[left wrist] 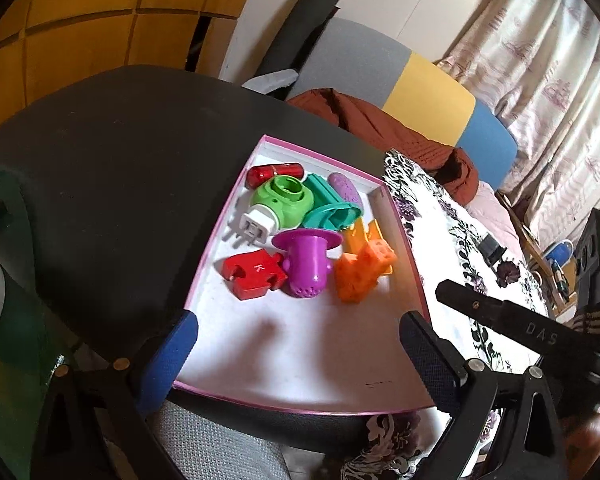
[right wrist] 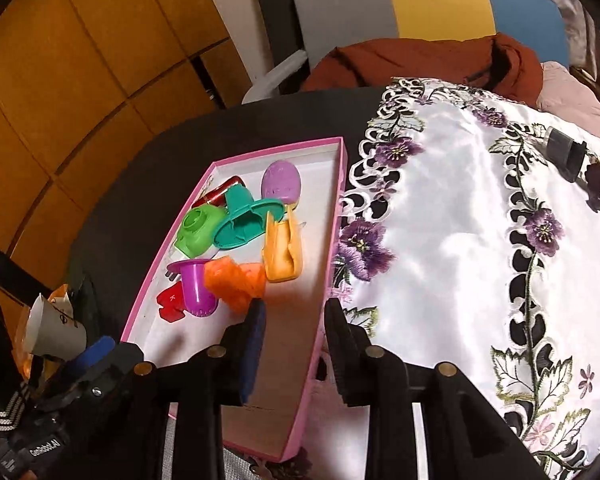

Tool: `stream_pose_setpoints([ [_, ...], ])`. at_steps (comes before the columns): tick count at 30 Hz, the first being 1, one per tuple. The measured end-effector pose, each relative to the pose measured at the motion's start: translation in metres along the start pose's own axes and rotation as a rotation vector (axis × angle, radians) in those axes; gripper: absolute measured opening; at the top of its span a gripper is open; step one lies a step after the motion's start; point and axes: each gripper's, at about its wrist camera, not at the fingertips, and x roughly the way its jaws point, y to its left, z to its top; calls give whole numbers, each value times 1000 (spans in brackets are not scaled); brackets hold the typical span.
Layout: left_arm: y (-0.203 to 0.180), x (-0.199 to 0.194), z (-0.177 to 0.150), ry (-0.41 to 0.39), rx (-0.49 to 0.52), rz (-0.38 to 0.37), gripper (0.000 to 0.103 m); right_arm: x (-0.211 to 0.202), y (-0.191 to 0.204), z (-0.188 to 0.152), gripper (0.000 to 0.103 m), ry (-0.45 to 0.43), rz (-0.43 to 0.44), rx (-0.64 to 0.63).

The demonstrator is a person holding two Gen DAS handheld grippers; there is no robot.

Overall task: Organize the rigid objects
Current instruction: 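Move the right tool to the brown peg holder and grasp it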

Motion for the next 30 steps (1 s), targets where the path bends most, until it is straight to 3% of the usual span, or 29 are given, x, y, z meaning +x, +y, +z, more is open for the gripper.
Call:
stream_pose_setpoints([
  [10,-22,4,1,19,62,-46,101,-12,-22,1,30,-17,4,60],
  [16,-49,9,1,36,135,-77,101,-16,-51,0,31,-14,-48,110],
  [25,-101,19,8,50,222,-146,102,-37,-112,1,31,-37,-110,214],
  [30,-136,30,8,63,297,-184,102,-59,-166,11,34,-60,-178,302],
])
